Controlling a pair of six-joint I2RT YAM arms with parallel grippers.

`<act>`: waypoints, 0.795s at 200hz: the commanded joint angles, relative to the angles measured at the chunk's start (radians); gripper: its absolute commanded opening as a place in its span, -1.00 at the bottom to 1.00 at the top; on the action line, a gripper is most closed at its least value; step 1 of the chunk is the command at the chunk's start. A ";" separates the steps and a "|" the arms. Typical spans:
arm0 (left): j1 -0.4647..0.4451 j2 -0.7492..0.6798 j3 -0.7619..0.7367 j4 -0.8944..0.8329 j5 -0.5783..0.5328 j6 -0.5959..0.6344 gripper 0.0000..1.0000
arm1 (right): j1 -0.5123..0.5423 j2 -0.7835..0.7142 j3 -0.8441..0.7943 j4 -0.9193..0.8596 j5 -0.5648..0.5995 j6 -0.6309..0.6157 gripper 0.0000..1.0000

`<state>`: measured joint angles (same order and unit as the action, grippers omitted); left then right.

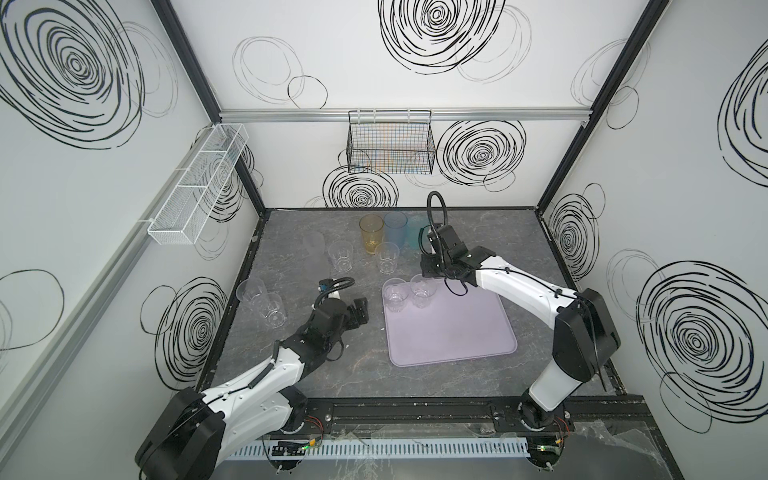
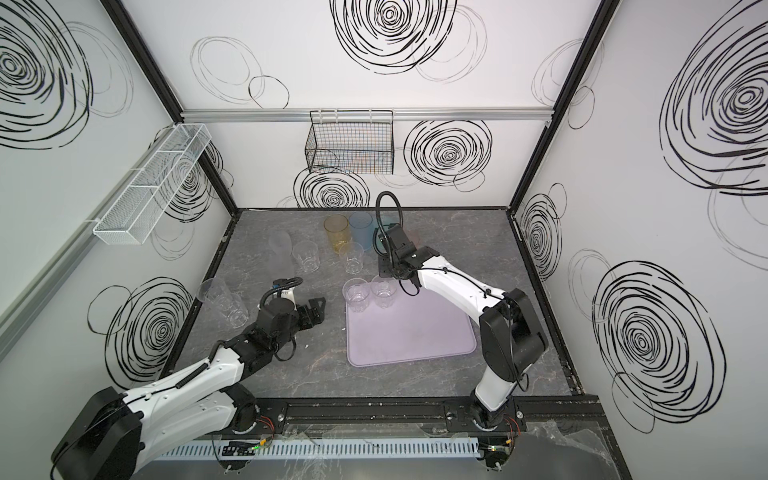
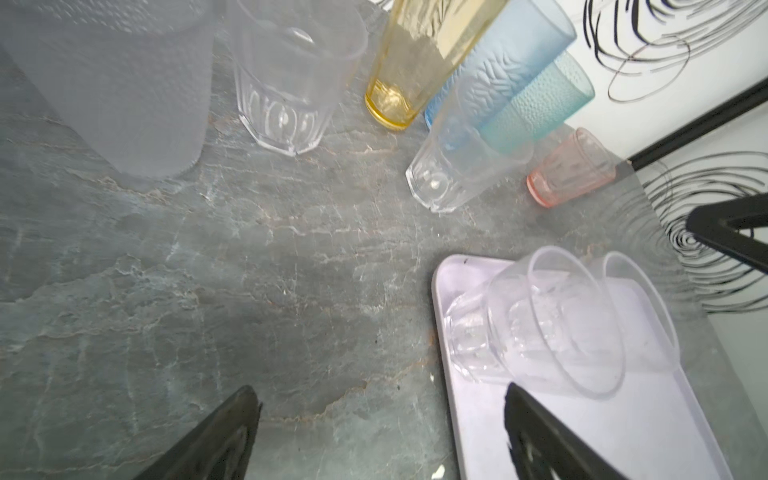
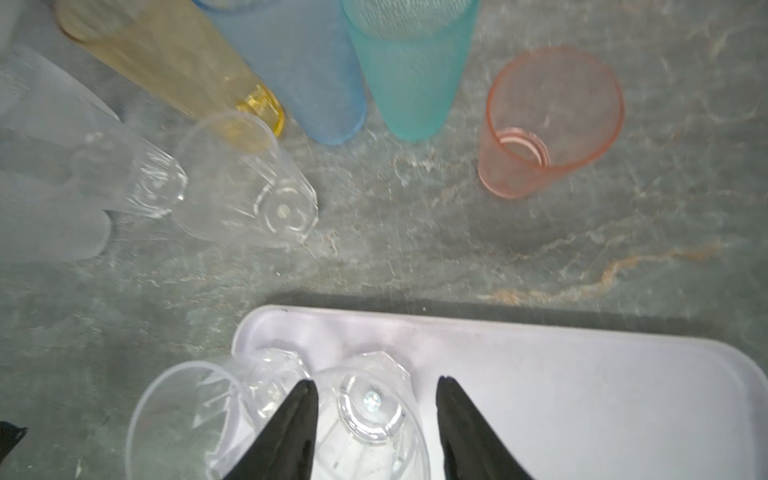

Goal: Place the glasses into the tray
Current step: 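Move the right gripper back to the cups and grasp another clear cup, then lift the clear cup from the table with the right gripper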

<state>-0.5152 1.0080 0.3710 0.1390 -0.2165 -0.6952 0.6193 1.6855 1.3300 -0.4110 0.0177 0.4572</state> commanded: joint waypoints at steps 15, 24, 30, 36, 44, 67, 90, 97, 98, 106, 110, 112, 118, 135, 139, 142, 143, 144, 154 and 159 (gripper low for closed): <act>0.101 0.002 0.034 -0.047 0.070 0.030 0.92 | 0.010 0.170 0.176 0.007 -0.030 0.027 0.11; 0.103 -0.033 0.008 -0.022 0.070 0.018 0.91 | 0.013 0.219 0.240 -0.013 -0.044 0.036 0.13; 0.102 -0.055 -0.011 -0.007 0.066 0.012 0.90 | 0.017 0.250 0.275 -0.023 -0.046 0.038 0.14; 0.102 -0.076 -0.025 0.005 0.063 0.004 0.90 | 0.020 0.277 0.305 -0.029 -0.045 0.040 0.16; 0.100 -0.097 -0.039 0.008 0.057 0.000 0.89 | 0.022 0.310 0.339 -0.034 -0.041 0.041 0.17; 0.098 -0.134 -0.063 -0.005 0.037 -0.008 0.89 | 0.017 0.382 0.405 -0.033 -0.050 0.048 0.18; 0.097 -0.136 -0.078 0.000 0.040 -0.016 0.88 | 0.013 0.457 0.476 -0.048 -0.058 0.048 0.15; 0.097 -0.132 -0.080 0.005 0.044 -0.018 0.88 | 0.011 0.478 0.496 -0.056 -0.058 0.047 0.13; 0.097 -0.132 -0.080 0.005 0.044 -0.018 0.88 | 0.011 0.480 0.499 -0.055 -0.058 0.047 0.13; 0.096 -0.126 -0.081 0.010 0.049 -0.020 0.88 | 0.011 0.498 0.517 -0.061 -0.058 0.042 0.10; 0.096 -0.121 -0.080 0.012 0.052 -0.020 0.88 | 0.012 0.509 0.527 -0.065 -0.056 0.038 0.08; 0.096 -0.119 -0.080 0.013 0.052 -0.020 0.88 | 0.012 0.514 0.531 -0.068 -0.055 0.037 0.06; 0.095 -0.113 -0.076 0.013 0.055 -0.020 0.88 | 0.011 0.530 0.544 -0.078 -0.050 0.034 0.04; 0.096 -0.094 -0.073 0.021 0.061 -0.019 0.88 | 0.010 0.562 0.565 -0.095 -0.036 0.029 -0.08; 0.096 -0.090 -0.073 0.025 0.063 -0.020 0.88 | 0.010 0.566 0.567 -0.097 -0.034 0.029 -0.11; 0.096 -0.087 -0.073 0.026 0.064 -0.020 0.88 | 0.010 0.569 0.567 -0.096 -0.034 0.029 -0.14; 0.096 -0.087 -0.073 0.026 0.065 -0.020 0.88 | 0.010 0.570 0.567 -0.096 -0.034 0.029 -0.15; 0.096 -0.086 -0.074 0.027 0.066 -0.020 0.88 | 0.010 0.570 0.567 -0.096 -0.033 0.028 -0.15; 0.095 -0.080 -0.075 0.034 0.069 -0.022 0.88 | 0.010 0.576 0.566 -0.099 -0.028 0.028 -0.25; 0.094 -0.077 -0.078 0.038 0.071 -0.025 0.88 | 0.010 0.576 0.565 -0.101 -0.024 0.028 -0.31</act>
<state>-0.4171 0.9157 0.2989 0.1181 -0.1577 -0.7006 0.6338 2.2436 1.8713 -0.4583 -0.0383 0.4923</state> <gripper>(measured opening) 0.940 0.398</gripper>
